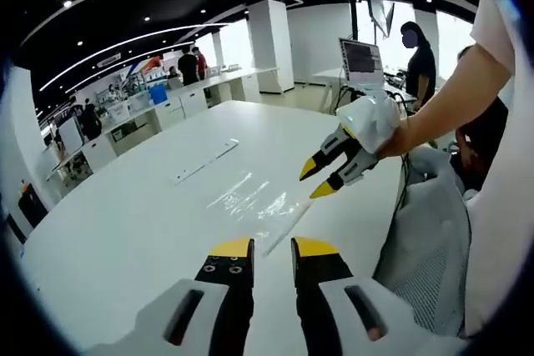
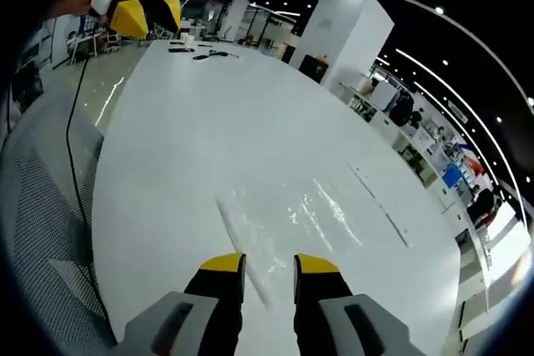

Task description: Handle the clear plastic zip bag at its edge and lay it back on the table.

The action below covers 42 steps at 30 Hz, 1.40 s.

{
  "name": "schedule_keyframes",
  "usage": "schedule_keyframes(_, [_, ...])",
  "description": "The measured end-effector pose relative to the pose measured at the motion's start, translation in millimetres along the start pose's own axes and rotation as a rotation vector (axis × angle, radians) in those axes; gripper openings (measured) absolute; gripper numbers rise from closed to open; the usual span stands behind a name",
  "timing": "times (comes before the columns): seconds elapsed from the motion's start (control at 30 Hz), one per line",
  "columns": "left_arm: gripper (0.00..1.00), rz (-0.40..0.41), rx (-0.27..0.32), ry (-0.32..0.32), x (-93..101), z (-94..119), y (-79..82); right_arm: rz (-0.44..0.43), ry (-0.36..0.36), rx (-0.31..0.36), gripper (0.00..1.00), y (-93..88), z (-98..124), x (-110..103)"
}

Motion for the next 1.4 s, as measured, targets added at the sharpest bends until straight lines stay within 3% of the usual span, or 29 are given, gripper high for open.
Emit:
schedule_keyframes(0.53, [0.20, 0.155, 0.052, 0.027, -9.9, -2.6, -23.2, -0.143, -0.045, 0.031, 0.26, -19.9, 26.6, -5.0])
schedule_keyframes(0.87, [0.22, 0.169, 0.049, 0.037, -10.2, -4.2, -37.0, -0.205, -0.058, 0.047, 0.29, -25.9, 37.4, -6.1])
schedule_keyframes(1.13, [0.24, 0.192, 0.040, 0.058, -14.1, -3.2, -48.5, -0.314, -0.060, 0.079, 0.32, -35.9, 43.9, -5.9])
schedule_keyframes(1.2, [0.25, 0.195, 0.040, 0.065, -13.4, -2.3, -49.5, -0.397, -0.049, 0.098, 0.32, -38.6, 47.0, -6.1])
schedule_keyframes(1.4, [0.26, 0.215, 0.037, 0.074, -12.4, -2.4, -55.3, -0.449, -0.066, 0.115, 0.32, -47.9, 55.9, -3.5])
Point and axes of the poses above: the point that each gripper's makers call its tool centre point, and the gripper's own axes: z roughly backward along the fingers, x roughly to its right, y roughly out of its top, the point moved 7 cm from there along z, roughly backward along the fingers, and after that the axes turned 10 degrees about -x, right-handed, at the moved point
